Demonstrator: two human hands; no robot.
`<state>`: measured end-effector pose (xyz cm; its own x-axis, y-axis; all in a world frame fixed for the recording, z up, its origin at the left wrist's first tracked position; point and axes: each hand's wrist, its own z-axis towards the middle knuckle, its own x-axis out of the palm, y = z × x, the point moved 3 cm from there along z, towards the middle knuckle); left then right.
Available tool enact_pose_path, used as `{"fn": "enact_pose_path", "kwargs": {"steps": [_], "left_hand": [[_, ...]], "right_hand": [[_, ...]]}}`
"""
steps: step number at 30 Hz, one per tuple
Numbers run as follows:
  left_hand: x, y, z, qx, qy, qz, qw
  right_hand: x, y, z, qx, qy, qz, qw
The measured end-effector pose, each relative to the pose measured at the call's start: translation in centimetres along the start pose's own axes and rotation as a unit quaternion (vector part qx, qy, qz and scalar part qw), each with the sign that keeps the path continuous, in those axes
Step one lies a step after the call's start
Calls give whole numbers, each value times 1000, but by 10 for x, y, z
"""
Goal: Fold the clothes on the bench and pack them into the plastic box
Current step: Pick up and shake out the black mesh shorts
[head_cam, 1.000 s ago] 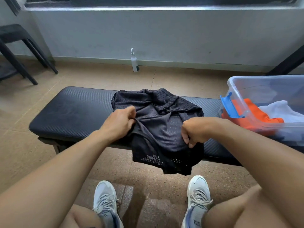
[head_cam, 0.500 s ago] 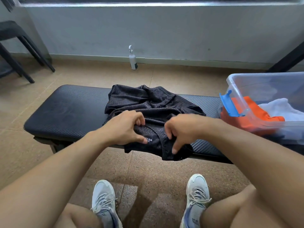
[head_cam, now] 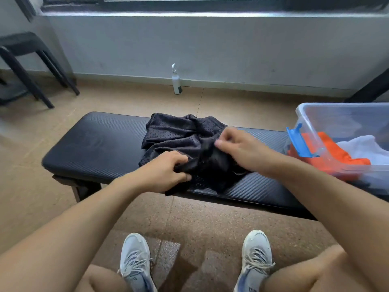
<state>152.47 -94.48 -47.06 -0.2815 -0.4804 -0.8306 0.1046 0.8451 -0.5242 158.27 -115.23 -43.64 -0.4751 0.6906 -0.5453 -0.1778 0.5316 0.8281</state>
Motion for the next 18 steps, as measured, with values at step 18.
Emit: {"fn": "enact_pose_path", "kwargs": {"steps": [18], "left_hand": [[-46, 36, -1, -214, -113, -26, 970]], "right_hand": [[4, -4, 5, 143, 177, 43, 973]]}}
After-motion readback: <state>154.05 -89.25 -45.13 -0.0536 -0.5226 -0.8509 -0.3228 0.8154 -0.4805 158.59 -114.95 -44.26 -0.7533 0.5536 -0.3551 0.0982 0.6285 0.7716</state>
